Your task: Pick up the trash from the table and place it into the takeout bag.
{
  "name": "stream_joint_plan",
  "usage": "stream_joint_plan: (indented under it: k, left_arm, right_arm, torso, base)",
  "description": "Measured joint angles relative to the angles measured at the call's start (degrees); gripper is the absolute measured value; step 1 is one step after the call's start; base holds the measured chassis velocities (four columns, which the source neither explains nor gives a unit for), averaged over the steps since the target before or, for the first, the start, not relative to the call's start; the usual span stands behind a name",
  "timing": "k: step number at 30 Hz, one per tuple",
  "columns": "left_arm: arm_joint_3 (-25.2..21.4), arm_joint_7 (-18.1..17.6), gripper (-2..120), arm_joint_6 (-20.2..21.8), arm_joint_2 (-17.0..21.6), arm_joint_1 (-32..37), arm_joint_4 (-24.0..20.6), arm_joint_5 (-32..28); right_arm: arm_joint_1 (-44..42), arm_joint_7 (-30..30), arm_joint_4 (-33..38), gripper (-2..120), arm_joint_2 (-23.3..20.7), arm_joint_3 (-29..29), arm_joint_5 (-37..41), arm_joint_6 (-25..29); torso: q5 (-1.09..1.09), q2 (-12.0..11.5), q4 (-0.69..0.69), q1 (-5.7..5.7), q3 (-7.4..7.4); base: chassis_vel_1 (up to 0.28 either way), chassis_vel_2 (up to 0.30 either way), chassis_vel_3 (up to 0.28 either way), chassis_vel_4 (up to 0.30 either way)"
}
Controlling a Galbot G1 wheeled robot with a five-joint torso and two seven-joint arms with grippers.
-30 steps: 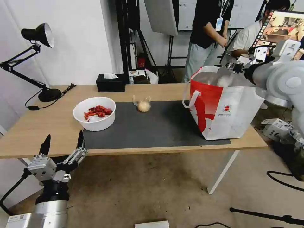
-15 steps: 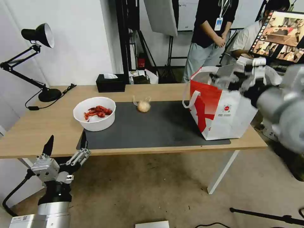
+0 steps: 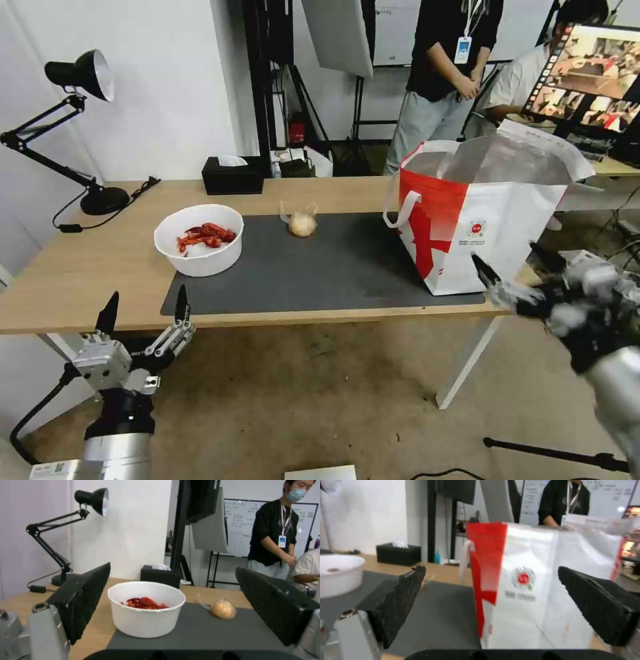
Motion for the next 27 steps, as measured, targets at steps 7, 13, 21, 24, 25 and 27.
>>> stream_joint_plan:
  k: [7,13,21,24,25,27]
  left_arm:
    - [0.83,0.01,100,-0.03,-0.02,0.56,0.00,1.08]
    - [1.19,0.05,100,-0.82,-0.56,1.58,0.00,2.64]
    - [2.34,0.06,100,-1.02,-1.42,2.06,0.00,4.27]
    - [2.34,0.06,100,-1.02,-1.48,2.08,0.00,4.33]
    - [2.32,0.06,100,-1.02,-1.48,2.10,0.00,4.34]
    - [2.18,0.06,100,-1.02,-1.47,2.16,0.00,4.33]
  right_arm:
    - [-2.40,-1.11,-1.40,100,6.10,-3.19,-4.97,4.98]
    - [-2.73,-0.84,-1.67,100,7.91,-5.27,-6.18,6.02]
    - [-1.89,0.05,-1.63,100,7.78,-6.62,-5.86,5.56]
    - [-1.67,0.30,-1.66,100,7.74,-7.02,-5.81,5.23]
    - [-1.47,0.50,-1.77,100,7.71,-7.27,-5.76,4.75]
    - [-0.45,1.45,-2.21,100,7.43,-8.65,-5.56,3.22]
  torso:
    - [0.01,0.00,0.02,0.01,0.01]
    - [0.01,0.00,0.02,0.01,0.01]
    - [0.02,-0.01,0.02,0.01,0.01]
    - [0.02,0.00,0.02,0.01,0.01]
    - [0.02,-0.01,0.02,0.01,0.01]
    - [0.02,-0.01,0.01,0.01,0.01]
  base:
    - [0.000,0.000,0.000,0.000]
    - [0.000,0.000,0.000,0.000]
    - [0.000,0.000,0.000,0.000]
    - [0.000,0.000,0.000,0.000]
    - [0.000,0.000,0.000,0.000]
    - [0.000,0.000,0.000,0.000]
